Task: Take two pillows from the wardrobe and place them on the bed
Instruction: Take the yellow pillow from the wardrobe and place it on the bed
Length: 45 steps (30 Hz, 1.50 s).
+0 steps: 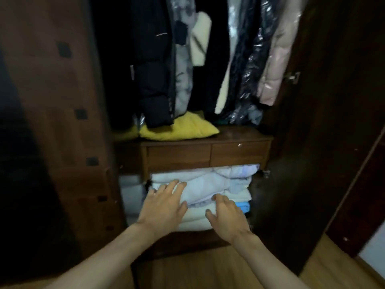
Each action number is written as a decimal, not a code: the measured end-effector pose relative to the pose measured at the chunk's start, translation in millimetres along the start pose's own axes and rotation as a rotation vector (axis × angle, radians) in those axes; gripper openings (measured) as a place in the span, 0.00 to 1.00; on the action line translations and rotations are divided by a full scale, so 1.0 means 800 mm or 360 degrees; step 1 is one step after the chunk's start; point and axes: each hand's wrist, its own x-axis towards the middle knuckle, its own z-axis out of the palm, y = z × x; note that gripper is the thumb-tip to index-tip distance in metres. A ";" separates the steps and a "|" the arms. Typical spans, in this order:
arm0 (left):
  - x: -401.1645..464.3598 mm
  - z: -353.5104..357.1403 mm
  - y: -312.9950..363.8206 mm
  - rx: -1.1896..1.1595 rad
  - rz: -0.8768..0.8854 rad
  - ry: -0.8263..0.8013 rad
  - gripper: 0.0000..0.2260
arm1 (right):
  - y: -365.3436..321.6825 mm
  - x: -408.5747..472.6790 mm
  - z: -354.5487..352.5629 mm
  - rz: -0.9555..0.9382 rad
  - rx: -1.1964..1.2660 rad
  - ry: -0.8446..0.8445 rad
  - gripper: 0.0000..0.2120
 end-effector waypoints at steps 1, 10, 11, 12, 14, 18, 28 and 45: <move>0.038 -0.007 -0.002 0.0068 0.0049 0.0025 0.26 | 0.013 0.021 -0.020 0.0044 0.0004 0.0020 0.23; 0.386 0.001 -0.087 -0.0005 -0.0247 -0.0200 0.21 | 0.003 0.238 -0.123 0.0074 -0.0022 -0.0022 0.24; 0.418 0.011 -0.097 -0.0060 -0.0200 -0.0230 0.22 | 0.001 0.262 -0.128 0.0062 -0.0004 -0.0006 0.22; 0.450 0.025 -0.102 -0.0122 -0.0147 -0.0226 0.23 | 0.000 0.286 -0.131 0.0058 0.0000 0.0012 0.21; 0.508 0.068 -0.117 -0.0119 -0.0041 -0.0179 0.25 | 0.000 0.344 -0.133 0.0031 -0.0053 0.0027 0.18; 0.578 0.188 -0.174 0.0004 0.0032 -0.0181 0.34 | 0.024 0.476 -0.092 -0.0127 -0.0230 -0.0046 0.24; 0.614 0.193 -0.191 -0.0031 -0.0060 0.0267 0.24 | 0.033 0.653 -0.015 -0.0367 -0.0255 -0.0003 0.27; 0.491 0.137 -0.051 -0.0242 0.0056 0.0068 0.16 | 0.073 0.671 -0.011 -0.0329 0.0029 -0.0236 0.39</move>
